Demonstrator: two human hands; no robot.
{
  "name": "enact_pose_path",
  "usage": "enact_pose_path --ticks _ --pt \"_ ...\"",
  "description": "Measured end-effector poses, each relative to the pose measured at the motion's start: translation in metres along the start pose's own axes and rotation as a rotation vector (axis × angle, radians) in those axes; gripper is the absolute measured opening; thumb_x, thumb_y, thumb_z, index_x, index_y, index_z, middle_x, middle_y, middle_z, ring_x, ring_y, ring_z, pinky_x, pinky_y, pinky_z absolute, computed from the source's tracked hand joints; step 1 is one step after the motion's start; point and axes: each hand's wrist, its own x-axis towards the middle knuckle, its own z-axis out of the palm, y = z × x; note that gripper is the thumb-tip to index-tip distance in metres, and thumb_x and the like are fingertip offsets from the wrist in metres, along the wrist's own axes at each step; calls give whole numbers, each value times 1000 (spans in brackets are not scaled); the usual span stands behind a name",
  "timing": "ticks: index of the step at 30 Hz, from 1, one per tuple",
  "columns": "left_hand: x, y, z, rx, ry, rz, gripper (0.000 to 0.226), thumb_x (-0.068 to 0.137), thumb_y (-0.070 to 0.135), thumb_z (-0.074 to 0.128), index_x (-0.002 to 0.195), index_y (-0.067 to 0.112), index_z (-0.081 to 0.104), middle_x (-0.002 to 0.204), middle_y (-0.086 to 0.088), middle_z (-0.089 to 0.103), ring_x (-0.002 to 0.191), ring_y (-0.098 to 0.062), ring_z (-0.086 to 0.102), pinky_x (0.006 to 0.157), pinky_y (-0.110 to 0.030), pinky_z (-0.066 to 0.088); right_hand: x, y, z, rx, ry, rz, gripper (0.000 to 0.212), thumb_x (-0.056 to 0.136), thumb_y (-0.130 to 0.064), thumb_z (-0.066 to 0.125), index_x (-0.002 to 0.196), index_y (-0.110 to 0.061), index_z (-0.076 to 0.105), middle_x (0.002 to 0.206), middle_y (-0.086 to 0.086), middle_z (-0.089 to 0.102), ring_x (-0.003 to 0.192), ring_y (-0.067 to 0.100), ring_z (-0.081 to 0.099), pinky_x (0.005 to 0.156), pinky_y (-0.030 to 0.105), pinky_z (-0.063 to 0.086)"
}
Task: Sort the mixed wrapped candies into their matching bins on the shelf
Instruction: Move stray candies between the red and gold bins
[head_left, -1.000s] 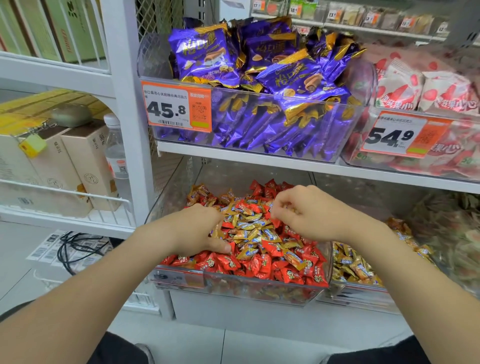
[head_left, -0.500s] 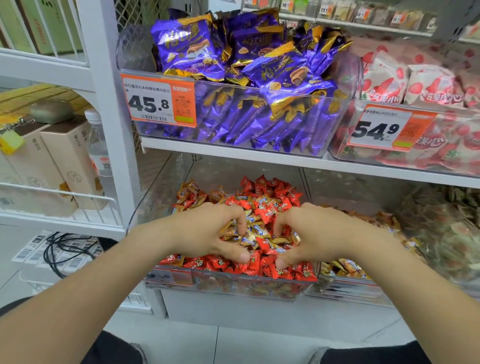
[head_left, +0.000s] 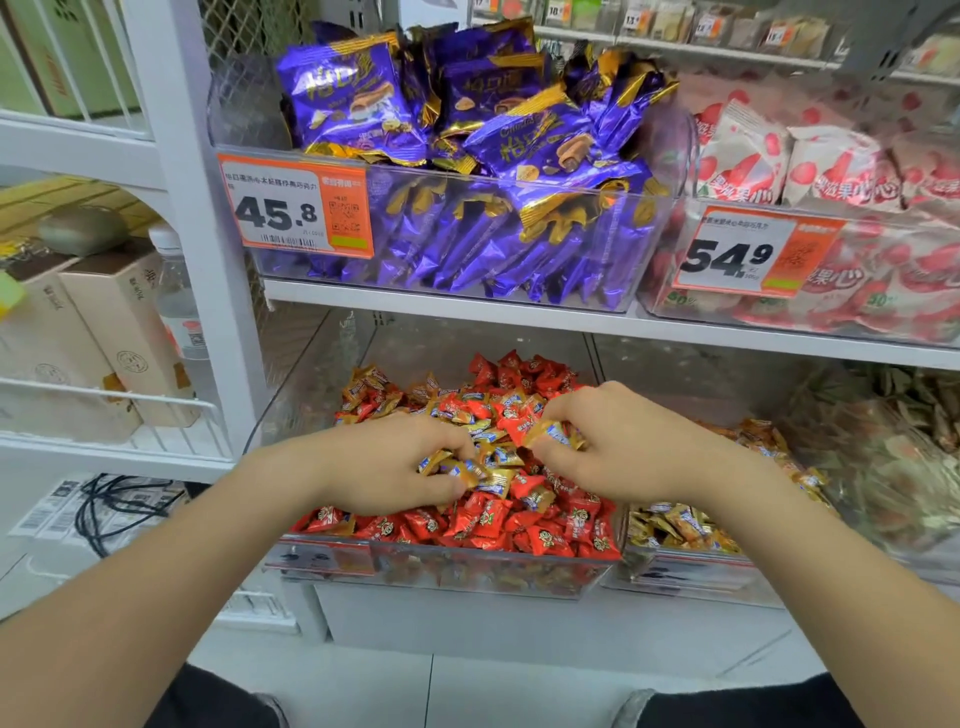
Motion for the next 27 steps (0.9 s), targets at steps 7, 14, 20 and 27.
enact_pose_path --ticks 7,14,20,27 --pt "5 10 0 -130 154 -24 20 108 38 36 93 27 43 72 -11 54 62 -19 47 69 -42 42 9 -6 5 109 152 33 44 94 -47 41 68 -12 43 55 7 44 55 22 44 59 46 43" --pt "11 9 0 -141 338 -39 42 105 60 38 74 34 48 58 -1 48 53 -13 45 61 -40 42 22 -17 11 143 252 19 61 106 -50 50 62 -8 41 50 9 36 49 20 37 57 44 35" --pt "12 -2 3 -187 347 -119 23 106 42 46 88 28 41 55 -3 50 49 -20 39 52 -39 34 37 -4 25 104 165 10 22 104 -31 54 95 -24 72 60 -3 65 66 7 50 83 38 52" --pt "8 -5 0 -146 382 -154 16 100 27 48 97 34 61 53 -1 56 46 -15 47 53 -36 44 43 -15 27 55 39 -64 32 107 -31 55 137 -33 67 121 4 68 120 30 62 102 46 50"
